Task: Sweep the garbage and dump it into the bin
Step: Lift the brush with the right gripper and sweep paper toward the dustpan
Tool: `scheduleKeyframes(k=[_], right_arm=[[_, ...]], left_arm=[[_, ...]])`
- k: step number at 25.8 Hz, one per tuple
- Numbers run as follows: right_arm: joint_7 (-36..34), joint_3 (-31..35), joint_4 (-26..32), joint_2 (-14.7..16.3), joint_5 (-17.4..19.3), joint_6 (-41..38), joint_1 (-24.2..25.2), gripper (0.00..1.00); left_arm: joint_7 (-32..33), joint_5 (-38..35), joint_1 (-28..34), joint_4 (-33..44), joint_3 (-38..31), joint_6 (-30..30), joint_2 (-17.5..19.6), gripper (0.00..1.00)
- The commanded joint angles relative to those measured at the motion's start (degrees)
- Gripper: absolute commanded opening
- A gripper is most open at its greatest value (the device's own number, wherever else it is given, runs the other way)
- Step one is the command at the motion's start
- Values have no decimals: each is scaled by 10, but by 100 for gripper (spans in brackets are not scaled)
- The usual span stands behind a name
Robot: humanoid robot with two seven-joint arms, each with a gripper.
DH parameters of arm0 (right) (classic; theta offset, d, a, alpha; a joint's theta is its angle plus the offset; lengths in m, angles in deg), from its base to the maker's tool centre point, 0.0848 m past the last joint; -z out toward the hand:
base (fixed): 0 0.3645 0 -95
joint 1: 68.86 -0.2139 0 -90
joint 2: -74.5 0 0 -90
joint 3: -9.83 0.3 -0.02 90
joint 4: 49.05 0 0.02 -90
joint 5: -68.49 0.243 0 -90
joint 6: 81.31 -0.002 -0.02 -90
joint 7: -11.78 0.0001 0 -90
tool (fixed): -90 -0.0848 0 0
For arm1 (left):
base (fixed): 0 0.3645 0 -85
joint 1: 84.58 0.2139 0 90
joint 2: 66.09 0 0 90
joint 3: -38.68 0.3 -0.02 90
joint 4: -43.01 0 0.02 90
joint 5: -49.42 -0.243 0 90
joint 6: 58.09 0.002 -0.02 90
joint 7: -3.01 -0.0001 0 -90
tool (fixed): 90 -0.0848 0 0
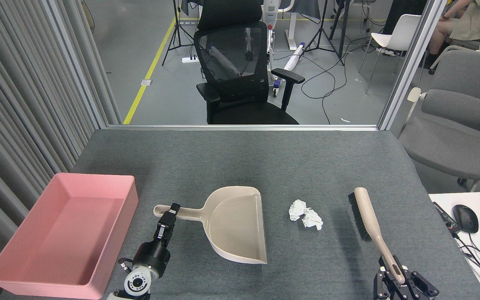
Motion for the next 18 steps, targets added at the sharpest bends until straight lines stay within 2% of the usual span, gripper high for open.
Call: scheduleKeyframes(k=[1,6,14,18], right_arm=[[2,-17,-8,-1,0,-1,-8,6],[8,-29,-15,-8,-2,3,-10,5],[11,-52,-21,-4,-3,-1,-11,5],[12,-83,-49,-4,-2,-1,-38,4]], left_arm=[[-3,-18,6,1,0,-18,0,25],[-4,-74,7,3,0,-20,0,25],[-4,-79,7,3,0,-17,-1,22],[-4,-81,7,3,0,-16,0,21]])
